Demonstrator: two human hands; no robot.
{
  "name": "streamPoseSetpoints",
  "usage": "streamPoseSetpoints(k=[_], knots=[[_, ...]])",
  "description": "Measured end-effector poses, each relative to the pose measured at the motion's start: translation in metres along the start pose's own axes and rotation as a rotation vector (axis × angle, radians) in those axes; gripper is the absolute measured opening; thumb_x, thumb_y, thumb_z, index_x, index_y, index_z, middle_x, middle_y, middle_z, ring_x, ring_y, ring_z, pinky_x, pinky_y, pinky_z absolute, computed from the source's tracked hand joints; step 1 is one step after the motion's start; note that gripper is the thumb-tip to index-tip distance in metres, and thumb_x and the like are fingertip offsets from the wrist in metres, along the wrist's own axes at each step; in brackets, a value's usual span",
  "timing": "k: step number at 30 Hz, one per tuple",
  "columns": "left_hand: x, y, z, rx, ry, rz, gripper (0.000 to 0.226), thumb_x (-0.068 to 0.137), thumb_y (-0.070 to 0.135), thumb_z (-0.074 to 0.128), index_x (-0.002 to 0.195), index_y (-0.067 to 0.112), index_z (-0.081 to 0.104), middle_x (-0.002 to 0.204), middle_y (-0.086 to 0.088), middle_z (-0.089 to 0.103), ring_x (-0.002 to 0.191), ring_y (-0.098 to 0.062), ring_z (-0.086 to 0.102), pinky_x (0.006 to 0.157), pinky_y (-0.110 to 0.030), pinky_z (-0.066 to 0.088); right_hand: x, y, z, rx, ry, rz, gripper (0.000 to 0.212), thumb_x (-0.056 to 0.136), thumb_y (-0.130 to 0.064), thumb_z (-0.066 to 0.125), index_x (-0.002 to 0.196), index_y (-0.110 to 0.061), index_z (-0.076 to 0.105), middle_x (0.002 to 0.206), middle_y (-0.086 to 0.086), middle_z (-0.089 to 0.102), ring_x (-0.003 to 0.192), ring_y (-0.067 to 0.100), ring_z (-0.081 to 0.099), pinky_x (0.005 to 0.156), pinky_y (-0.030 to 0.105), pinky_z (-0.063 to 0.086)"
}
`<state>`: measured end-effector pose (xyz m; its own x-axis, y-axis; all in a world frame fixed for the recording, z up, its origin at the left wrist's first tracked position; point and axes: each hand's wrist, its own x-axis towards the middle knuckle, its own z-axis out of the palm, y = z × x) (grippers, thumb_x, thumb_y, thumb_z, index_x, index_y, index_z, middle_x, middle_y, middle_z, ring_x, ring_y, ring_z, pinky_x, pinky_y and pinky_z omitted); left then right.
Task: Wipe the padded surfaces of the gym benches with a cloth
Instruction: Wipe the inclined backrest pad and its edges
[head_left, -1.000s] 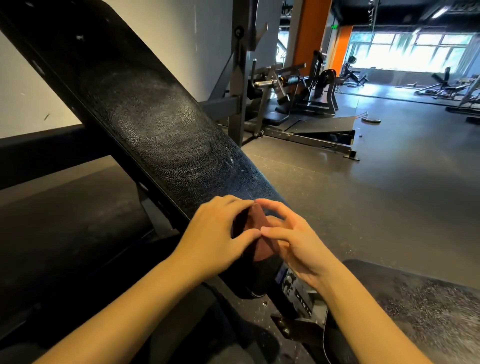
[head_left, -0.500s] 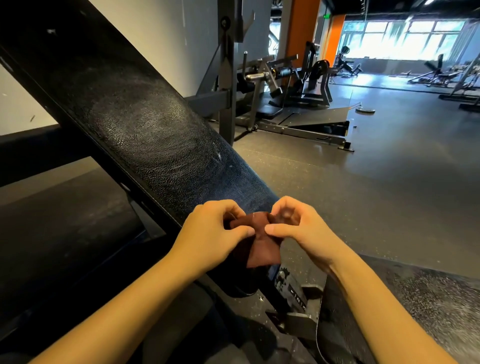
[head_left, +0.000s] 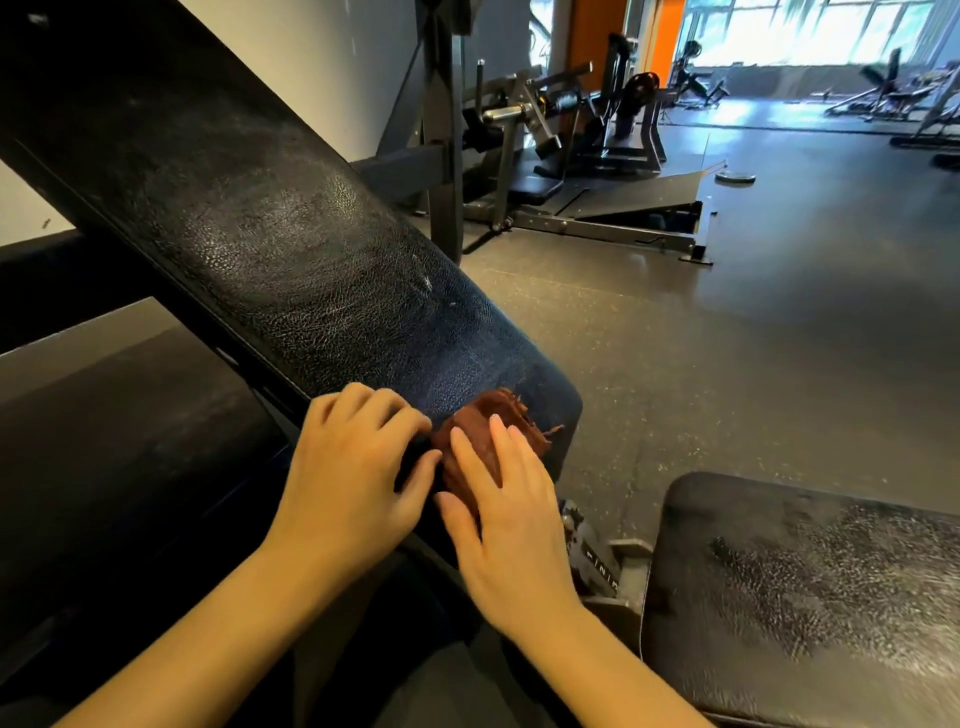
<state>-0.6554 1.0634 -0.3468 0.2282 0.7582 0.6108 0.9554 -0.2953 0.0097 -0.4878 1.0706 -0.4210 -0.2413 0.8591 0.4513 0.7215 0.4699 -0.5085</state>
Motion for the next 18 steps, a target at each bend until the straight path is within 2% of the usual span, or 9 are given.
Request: streamPoseSetpoints(k=[4,6,9,11,15,18], knots=[[-0.009,-0.015,-0.001,0.027,-0.02,0.064,0.047,0.082,0.054,0.071,0.11,0.017,0.073,0.125,-0.004,0.064,0.119,-0.031,0.058,0.114,-0.052,0.034,0.028,0.031,0.007,-0.084,0.027,0.03,0.058,0.103,-0.047,0.028,0.153,-0.022,0.045,0.161,0.017,0.034,0.15,0.034,0.029,0.122,0.049,0.027],[-0.013,-0.019,-0.002,0.041,-0.048,0.059,0.061,0.079,0.065,0.069,0.114,0.016,0.073,0.133,-0.007,0.062,0.126,-0.032,0.056,0.117,-0.056,0.03,0.06,0.059,0.004,-0.104,0.023,0.13,0.062,0.101,-0.047,0.021,0.152,-0.021,0.045,0.161,0.019,0.033,0.148,0.037,0.032,0.12,0.049,0.029],[-0.018,-0.028,-0.002,0.02,-0.043,0.053,0.073,0.076,0.074,0.067,0.117,0.014,0.073,0.136,-0.009,0.061,0.129,-0.033,0.055,0.118,-0.056,0.031,0.104,0.094,-0.004,-0.013,-0.02,0.31,0.059,0.103,-0.042,0.022,0.154,-0.022,0.041,0.163,0.015,0.031,0.15,0.034,0.027,0.121,0.046,0.024],[-0.021,-0.034,0.0,-0.008,-0.019,0.072,0.077,0.076,0.076,0.067,0.118,0.011,0.072,0.136,-0.01,0.06,0.129,-0.034,0.056,0.118,-0.056,0.032,0.102,0.092,-0.006,0.027,0.001,0.323,0.059,0.101,-0.041,0.024,0.154,-0.02,0.043,0.163,0.013,0.032,0.151,0.032,0.026,0.122,0.045,0.022],[-0.02,-0.04,0.005,-0.036,0.027,0.087,0.079,0.077,0.076,0.068,0.118,0.01,0.073,0.135,-0.011,0.061,0.127,-0.035,0.056,0.116,-0.057,0.035,0.024,0.041,-0.01,0.09,0.019,0.124,0.056,0.1,-0.045,0.034,0.147,-0.021,0.053,0.16,0.005,0.04,0.151,0.021,0.03,0.123,0.039,0.024],[-0.02,-0.041,0.007,-0.039,0.049,0.095,0.079,0.077,0.076,0.067,0.117,0.009,0.073,0.133,-0.012,0.062,0.126,-0.036,0.056,0.116,-0.057,0.035,-0.039,0.017,-0.017,0.114,-0.044,-0.091,0.051,0.103,-0.044,0.041,0.15,-0.027,0.049,0.164,-0.004,0.032,0.154,0.012,0.021,0.124,0.03,0.017]])
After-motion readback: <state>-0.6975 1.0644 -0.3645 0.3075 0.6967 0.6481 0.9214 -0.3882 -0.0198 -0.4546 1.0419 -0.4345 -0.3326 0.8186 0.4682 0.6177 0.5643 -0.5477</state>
